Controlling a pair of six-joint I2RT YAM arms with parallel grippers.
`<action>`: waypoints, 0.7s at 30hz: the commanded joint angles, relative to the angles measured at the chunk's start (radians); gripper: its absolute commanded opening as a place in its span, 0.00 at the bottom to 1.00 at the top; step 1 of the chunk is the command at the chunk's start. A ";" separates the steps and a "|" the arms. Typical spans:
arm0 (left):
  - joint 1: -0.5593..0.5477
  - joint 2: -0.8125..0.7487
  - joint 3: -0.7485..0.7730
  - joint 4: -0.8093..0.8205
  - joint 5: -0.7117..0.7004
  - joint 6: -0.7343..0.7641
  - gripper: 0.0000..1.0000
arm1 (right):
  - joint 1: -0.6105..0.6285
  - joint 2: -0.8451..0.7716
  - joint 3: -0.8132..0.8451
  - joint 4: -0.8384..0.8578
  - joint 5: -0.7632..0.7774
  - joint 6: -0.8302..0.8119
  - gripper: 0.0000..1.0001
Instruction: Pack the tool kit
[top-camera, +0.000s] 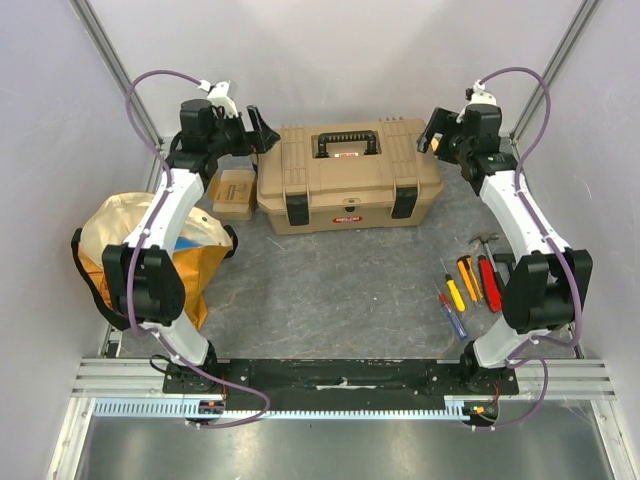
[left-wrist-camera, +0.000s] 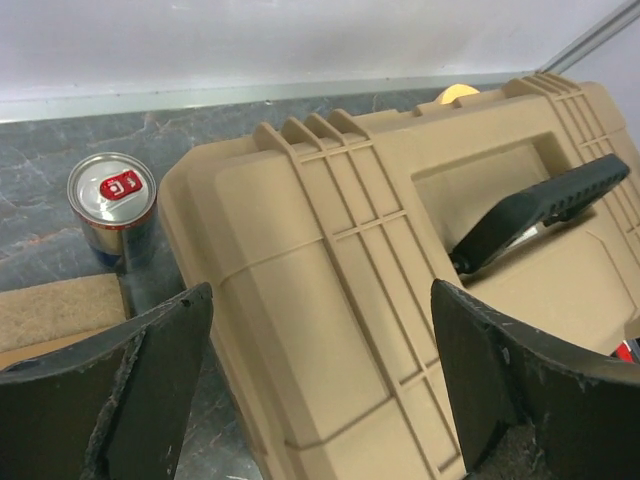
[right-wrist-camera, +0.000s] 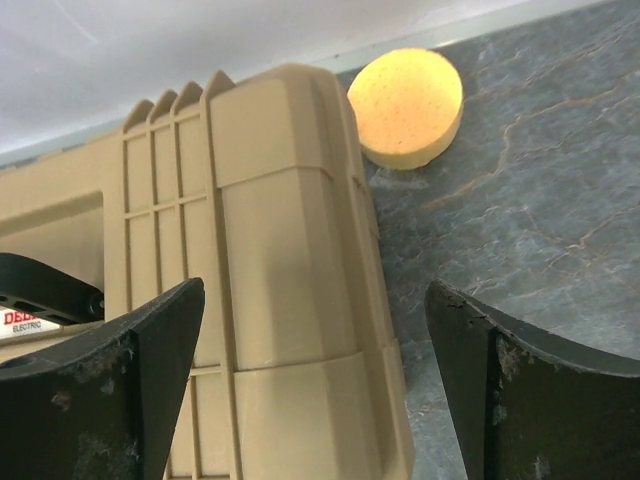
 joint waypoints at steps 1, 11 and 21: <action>0.000 0.055 0.072 -0.011 0.047 -0.025 0.94 | 0.021 0.026 0.037 0.001 -0.063 -0.004 0.98; -0.003 0.064 -0.044 -0.062 0.224 -0.042 0.90 | 0.032 0.043 0.015 -0.075 -0.069 -0.039 0.98; -0.079 0.024 -0.186 -0.028 0.334 -0.080 0.68 | 0.034 -0.005 -0.083 -0.127 -0.057 -0.036 0.96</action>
